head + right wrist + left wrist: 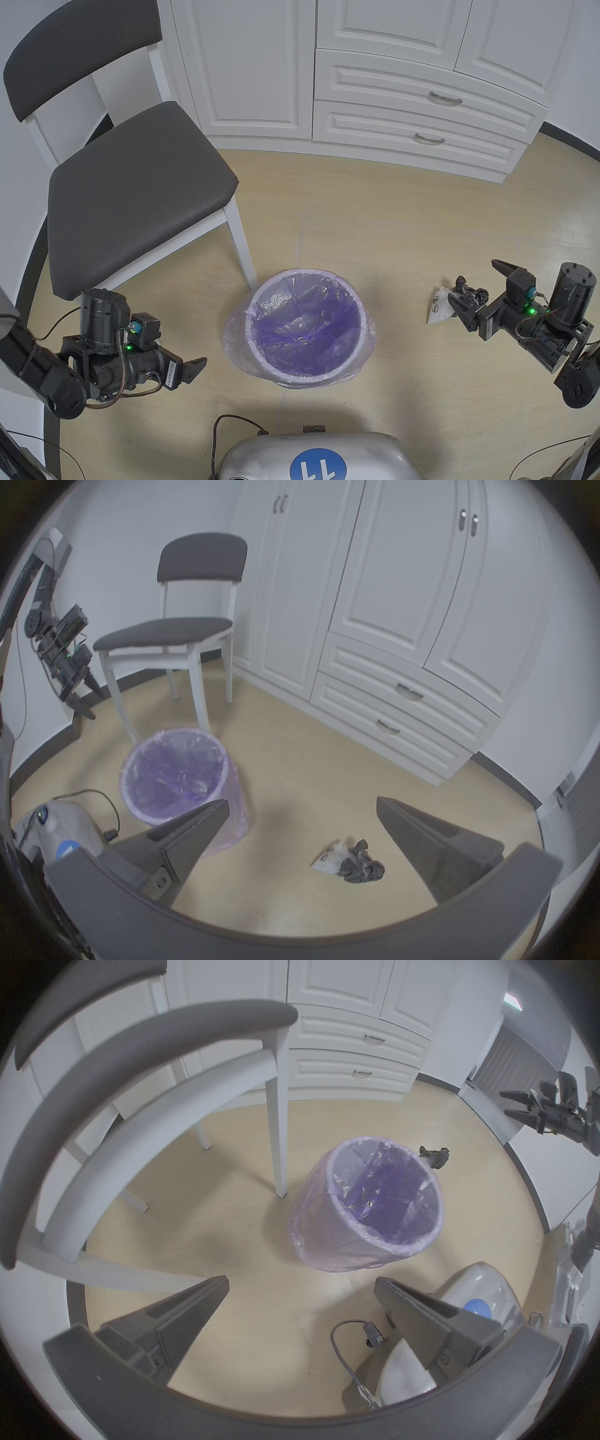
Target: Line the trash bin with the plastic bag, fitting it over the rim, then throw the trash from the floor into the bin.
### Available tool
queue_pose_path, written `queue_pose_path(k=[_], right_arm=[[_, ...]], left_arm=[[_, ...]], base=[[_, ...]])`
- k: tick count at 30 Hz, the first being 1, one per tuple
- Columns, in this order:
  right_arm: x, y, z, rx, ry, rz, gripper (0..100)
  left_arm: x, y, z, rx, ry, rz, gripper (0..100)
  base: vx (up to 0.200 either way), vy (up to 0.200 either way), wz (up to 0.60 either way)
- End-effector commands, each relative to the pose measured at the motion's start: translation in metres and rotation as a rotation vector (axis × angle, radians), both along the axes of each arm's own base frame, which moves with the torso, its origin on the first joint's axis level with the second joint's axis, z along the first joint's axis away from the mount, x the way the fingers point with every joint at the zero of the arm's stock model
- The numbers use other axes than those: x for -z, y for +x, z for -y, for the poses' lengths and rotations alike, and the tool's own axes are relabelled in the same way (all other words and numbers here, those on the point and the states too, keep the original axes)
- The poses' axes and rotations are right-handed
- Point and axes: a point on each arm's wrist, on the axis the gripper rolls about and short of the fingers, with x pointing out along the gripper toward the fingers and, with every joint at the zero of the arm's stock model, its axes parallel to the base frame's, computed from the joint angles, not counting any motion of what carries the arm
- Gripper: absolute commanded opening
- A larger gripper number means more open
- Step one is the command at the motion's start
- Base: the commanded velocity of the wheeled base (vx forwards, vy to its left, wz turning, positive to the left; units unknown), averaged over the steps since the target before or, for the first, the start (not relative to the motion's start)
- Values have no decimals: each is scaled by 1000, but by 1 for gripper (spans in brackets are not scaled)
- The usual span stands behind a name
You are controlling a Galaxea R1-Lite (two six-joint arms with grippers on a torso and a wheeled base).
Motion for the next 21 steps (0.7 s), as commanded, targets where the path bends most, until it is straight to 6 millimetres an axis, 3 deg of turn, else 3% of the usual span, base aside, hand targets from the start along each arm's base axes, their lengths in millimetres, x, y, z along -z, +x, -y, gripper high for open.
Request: queue_pose_path(k=[1, 7, 15, 18, 21], right_arm=[[-22, -7, 6, 24, 74, 85, 100], [-21, -13, 10, 159, 135, 71, 100], [-17, -13, 8, 157, 219, 45, 100], [-7, -21, 9, 127, 215, -3, 100], [-11, -8, 13, 166, 222, -6, 100]], left_arm=[[-16, -31, -8, 5, -20, 50, 100], [-18, -54, -15, -10, -100, 74, 100], [-26, -82, -22, 34, -197, 157, 100], [-35, -90, -22, 51, -217, 207, 100], [-50, -100, -22, 73, -261, 290, 100]], base=[[0, 0, 0], [0, 0, 0], [0, 0, 0], [0, 0, 0], [0, 0, 0]])
